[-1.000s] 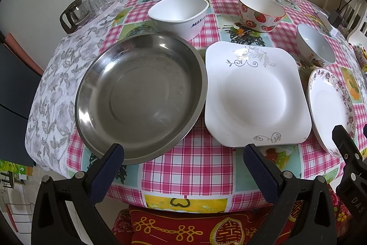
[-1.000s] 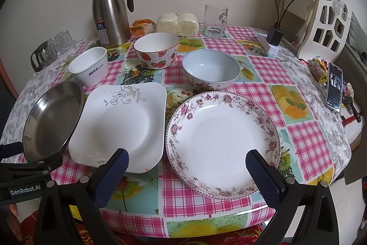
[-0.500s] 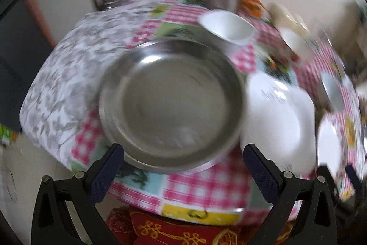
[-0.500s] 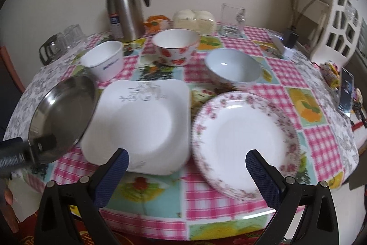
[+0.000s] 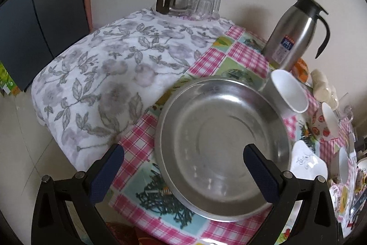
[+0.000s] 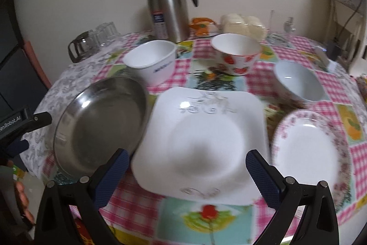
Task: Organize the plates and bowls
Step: 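Move the left tool to the steel basin rim and close on it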
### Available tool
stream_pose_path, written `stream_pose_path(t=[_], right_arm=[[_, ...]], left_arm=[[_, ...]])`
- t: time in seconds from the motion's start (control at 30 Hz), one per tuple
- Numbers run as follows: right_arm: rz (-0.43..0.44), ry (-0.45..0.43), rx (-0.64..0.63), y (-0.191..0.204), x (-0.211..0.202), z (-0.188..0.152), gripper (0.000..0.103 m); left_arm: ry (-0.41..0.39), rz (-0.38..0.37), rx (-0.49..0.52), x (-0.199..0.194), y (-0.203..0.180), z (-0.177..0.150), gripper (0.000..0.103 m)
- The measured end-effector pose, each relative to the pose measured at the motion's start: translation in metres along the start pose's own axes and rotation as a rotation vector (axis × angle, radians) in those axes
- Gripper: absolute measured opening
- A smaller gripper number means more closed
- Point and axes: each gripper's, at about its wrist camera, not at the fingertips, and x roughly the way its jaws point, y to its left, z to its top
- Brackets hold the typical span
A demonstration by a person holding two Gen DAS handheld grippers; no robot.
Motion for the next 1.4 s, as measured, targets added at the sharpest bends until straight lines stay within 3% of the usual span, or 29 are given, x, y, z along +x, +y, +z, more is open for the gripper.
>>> stream_pose_path(t=[0.1, 0.27, 0.33, 0.4, 0.57, 0.87, 1.0, 1.2, 1.4], right_arm=[[0.045, 0.031, 0.001, 0.008, 0.016, 0.003, 0.103], [0.013, 0.031, -0.015, 0.014, 0.036, 0.011, 0.103], [0.008, 0.031, -0.022, 0.014, 0.039, 0.015, 0.103], [0.003, 0.026, -0.037, 0.015, 0.043, 0.019, 0.102], [0.002, 0.015, -0.039, 0.013, 0.051, 0.03, 0.097], [0.008, -0.014, -0.064, 0.021, 0.068, 0.049, 0.092], [0.013, -0.024, -0.072, 0.022, 0.075, 0.057, 0.089], [0.031, -0.019, -0.029, 0.016, 0.085, 0.063, 0.088], [0.018, -0.009, 0.004, 0.011, 0.093, 0.064, 0.088]], left_arm=[[0.049, 0.045, 0.025, 0.015, 0.0, 0.004, 0.103], [0.115, 0.102, 0.013, 0.038, 0.003, 0.005, 0.102], [0.143, 0.119, 0.009, 0.048, 0.005, 0.006, 0.095], [0.176, 0.13, 0.0, 0.059, 0.006, 0.007, 0.077], [0.229, 0.156, -0.013, 0.08, 0.006, 0.009, 0.066], [0.293, 0.264, -0.005, 0.098, -0.015, 0.026, 0.065], [0.304, 0.316, -0.071, 0.099, -0.017, 0.029, 0.065], [0.244, 0.351, -0.109, 0.096, -0.025, 0.024, 0.064], [0.21, 0.362, -0.09, 0.09, -0.02, 0.015, 0.047]])
